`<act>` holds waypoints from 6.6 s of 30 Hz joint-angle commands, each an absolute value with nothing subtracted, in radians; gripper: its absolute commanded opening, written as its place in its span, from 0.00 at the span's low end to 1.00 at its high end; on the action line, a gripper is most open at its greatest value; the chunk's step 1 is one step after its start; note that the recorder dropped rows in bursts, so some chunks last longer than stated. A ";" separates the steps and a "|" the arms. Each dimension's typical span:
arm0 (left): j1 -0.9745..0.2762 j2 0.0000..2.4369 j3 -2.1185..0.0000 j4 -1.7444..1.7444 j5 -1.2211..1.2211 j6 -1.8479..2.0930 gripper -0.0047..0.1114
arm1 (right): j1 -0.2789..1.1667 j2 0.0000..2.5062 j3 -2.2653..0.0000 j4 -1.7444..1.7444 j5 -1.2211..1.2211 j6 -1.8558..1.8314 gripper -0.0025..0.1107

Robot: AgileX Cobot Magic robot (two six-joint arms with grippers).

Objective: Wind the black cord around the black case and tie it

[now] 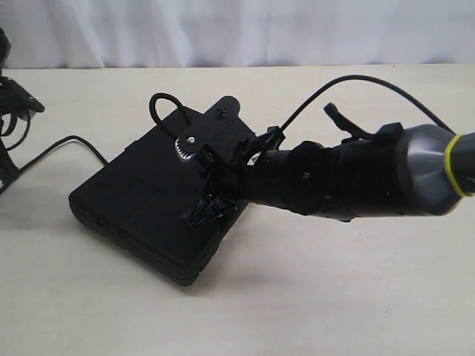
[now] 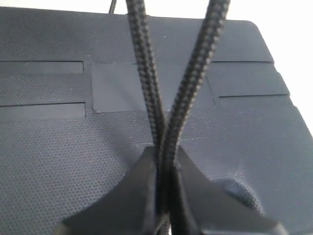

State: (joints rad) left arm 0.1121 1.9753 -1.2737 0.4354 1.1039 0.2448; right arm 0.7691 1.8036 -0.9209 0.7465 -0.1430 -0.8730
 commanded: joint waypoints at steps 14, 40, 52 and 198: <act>0.354 1.977 -1.131 0.117 1.017 0.280 0.35 | 0.764 1.795 -0.919 0.743 -0.125 -0.878 0.06; 0.354 2.048 -1.195 -0.059 0.955 0.180 0.04 | 0.764 1.795 -0.919 0.743 -0.122 -0.878 0.06; 0.354 1.987 -1.194 0.138 1.004 0.103 0.15 | 0.764 1.795 -0.919 0.743 -0.120 -0.878 0.06; 0.054 1.998 -1.490 -0.877 1.221 0.527 0.04 | 0.721 1.856 -0.919 0.794 -0.104 -1.209 0.51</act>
State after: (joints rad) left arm 0.0580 1.9982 -1.4838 -0.8640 1.2198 0.5218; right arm 0.7243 1.8573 -0.9209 0.7547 -0.0963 -1.2118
